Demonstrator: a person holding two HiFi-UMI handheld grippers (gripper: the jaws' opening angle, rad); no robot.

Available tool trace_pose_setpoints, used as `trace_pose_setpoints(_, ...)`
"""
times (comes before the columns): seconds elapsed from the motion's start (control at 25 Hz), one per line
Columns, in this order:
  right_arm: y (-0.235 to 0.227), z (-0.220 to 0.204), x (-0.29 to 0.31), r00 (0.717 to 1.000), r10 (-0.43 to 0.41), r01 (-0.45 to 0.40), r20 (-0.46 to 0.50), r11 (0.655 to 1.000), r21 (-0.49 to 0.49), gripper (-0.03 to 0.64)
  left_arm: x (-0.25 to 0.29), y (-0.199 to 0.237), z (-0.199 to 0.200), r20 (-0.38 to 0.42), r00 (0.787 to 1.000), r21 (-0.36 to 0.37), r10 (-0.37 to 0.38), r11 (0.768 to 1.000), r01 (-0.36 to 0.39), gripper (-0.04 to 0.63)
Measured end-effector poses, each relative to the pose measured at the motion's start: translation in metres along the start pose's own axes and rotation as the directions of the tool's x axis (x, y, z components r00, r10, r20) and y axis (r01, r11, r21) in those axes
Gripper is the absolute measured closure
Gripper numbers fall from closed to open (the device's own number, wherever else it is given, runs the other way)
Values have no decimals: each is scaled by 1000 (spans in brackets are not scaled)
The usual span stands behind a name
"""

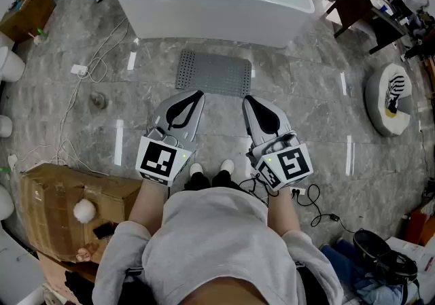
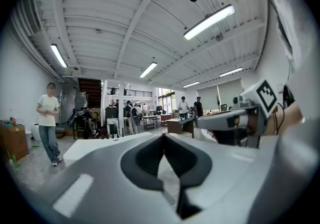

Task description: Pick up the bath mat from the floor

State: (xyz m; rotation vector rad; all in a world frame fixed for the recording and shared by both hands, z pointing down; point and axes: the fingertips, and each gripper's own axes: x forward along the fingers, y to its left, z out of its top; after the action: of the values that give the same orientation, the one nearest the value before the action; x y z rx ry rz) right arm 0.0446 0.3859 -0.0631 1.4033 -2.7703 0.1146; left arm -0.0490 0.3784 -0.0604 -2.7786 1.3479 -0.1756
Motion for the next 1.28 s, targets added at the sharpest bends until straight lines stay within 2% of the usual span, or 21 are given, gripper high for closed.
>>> trace_pose_setpoints(0.2,10,1,5,1000,-7,7,5,1000,-1,618,-8,6,-3,-12,1000,-24,-8,1000,8,595)
trace_pose_setpoints(0.88,33,0,14,998,-59,59,34,998,-9,618,-23,24,-7,20,998,29,-54,998,54,595)
trace_pose_setpoints(1.28,45,1,13,998,-56,57,42,998,-9,618,-32,24,-4,34,997,47,-69,997,68,595)
